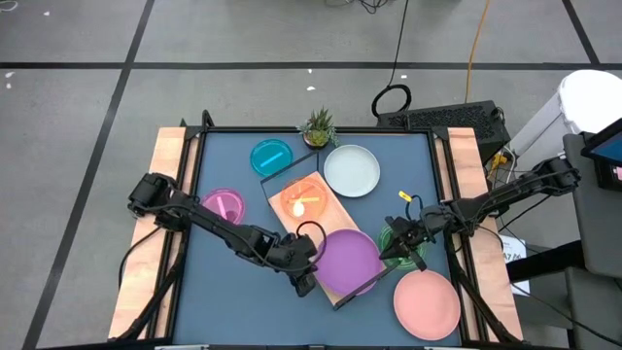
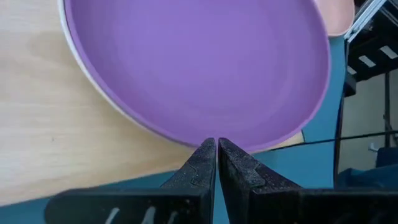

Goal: Place and stack plates onto a shelf
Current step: Adjust the small orange plate on the shelf

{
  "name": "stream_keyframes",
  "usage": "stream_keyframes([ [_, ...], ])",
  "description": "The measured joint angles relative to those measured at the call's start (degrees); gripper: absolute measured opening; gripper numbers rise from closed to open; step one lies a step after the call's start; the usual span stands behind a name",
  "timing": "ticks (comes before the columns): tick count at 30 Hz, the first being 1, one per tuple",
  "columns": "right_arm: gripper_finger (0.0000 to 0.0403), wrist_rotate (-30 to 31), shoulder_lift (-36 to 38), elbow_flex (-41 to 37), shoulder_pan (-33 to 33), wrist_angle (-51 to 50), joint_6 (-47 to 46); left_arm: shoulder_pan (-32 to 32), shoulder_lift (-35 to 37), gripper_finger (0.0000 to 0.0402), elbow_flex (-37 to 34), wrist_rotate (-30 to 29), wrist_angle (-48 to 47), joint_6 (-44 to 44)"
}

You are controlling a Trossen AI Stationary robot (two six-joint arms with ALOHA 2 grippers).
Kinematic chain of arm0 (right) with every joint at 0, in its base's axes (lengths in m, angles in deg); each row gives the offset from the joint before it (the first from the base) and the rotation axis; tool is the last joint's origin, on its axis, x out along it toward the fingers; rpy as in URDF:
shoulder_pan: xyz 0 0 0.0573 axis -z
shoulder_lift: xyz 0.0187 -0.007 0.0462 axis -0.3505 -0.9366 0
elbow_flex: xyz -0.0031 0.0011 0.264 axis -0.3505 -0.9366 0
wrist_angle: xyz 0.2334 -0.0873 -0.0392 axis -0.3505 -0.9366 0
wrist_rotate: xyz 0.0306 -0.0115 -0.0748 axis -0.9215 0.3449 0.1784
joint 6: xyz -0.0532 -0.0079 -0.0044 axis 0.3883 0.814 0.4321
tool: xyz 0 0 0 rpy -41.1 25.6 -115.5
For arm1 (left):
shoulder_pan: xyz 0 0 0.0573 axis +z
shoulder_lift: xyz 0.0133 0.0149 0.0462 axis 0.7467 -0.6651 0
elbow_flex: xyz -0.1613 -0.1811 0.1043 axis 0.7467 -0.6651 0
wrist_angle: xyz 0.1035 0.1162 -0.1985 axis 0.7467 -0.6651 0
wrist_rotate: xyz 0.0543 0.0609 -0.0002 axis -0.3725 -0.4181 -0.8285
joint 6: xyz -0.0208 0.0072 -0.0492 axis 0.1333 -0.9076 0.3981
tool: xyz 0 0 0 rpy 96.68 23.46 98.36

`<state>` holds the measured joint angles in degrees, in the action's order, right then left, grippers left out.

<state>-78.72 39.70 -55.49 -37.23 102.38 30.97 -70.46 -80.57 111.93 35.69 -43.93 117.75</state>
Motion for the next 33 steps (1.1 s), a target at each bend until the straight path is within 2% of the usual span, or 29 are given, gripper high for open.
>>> stream_keyframes([
  [7, 0.0, 0.02, 0.09, 0.0, 0.0, -0.34, -3.36, 0.33, 0.0, 0.0023, 0.01, -0.52, 0.12, -0.35],
  [17, 0.0, 1.64, 3.6, 0.49, 0.02, -2.91, -20.17, 2.14, 3.24, 0.0023, 0.04, -0.69, 0.49, 0.79],
  [20, 0.0, 2.55, 5.36, 2.85, 0.02, -9.52, -22.93, 2.89, 4.56, 0.0023, 0.04, -0.63, -0.01, 0.79],
  [29, 0.0, 2.95, 7.18, 16.2, 2.76, -40.31, -22.6, 6.06, 9.05, 0.0023, 0.04, -1.49, -1.45, 0.82],
  [33, 0.0, 2.88, 7.2, 19.06, 5.74, -47.06, -26.95, 8.24, 10.6, 0.0023, 0.04, -2.06, -3.27, 0.44],
])
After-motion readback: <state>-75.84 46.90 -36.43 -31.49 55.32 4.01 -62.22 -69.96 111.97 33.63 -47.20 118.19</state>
